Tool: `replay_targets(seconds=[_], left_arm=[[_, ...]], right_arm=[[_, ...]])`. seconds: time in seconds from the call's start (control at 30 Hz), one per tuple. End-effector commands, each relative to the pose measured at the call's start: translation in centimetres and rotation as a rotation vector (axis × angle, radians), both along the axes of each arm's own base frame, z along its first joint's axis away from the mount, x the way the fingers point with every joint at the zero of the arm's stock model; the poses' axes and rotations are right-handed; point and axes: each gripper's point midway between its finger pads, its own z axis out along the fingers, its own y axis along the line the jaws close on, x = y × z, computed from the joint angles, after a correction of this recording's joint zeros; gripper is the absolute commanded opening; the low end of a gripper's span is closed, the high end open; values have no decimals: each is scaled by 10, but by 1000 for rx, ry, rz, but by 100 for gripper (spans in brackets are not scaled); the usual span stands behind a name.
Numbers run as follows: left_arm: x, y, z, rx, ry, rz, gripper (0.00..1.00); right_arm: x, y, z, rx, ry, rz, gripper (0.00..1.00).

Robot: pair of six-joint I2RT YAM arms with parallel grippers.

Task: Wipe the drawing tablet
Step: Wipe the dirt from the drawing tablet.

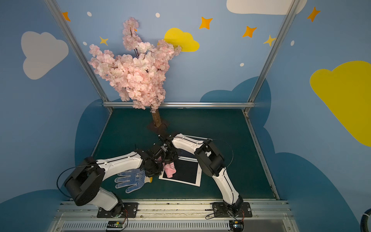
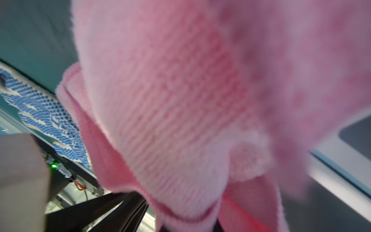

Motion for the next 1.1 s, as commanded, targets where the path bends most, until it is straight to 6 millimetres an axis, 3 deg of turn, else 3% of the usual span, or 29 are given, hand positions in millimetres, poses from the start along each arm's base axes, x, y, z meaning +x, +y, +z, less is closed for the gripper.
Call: replay_targets(seconds=[0.0, 0.1, 0.17, 0.27, 0.43, 0.5, 0.57, 0.67, 0.83, 1.07], left_arm=[[-11, 5, -19, 48, 48, -4, 12], [-10, 5, -19, 50, 47, -6, 12], [-10, 5, -19, 52, 46, -7, 12], [-10, 5, -19, 53, 46, -6, 12], [-9, 4, -18, 49, 37, -4, 12], [-8, 3, -18, 48, 38, -6, 12], [-8, 3, -17, 48, 38, -9, 12], [-8, 3, -17, 48, 39, -13, 12], [-7, 3, -15, 52, 35, -18, 12], [-6, 1, -16, 50, 39, -24, 12]], right_arm=[[36, -24, -4, -26, -16, -86, 0], [54, -42, -3, -46, -32, -115, 0], [52, -49, -3, -59, -38, -109, 0], [31, -44, -3, -50, -23, -78, 0], [-22, -9, -1, -20, 5, 19, 0], [-30, -1, 0, -10, 13, 18, 0], [-23, -2, -1, -9, 10, -8, 0], [0, -18, -2, -23, -8, -60, 0], [29, -64, -5, -71, -29, -136, 0], [1, -136, -8, -170, -46, -163, 0]])
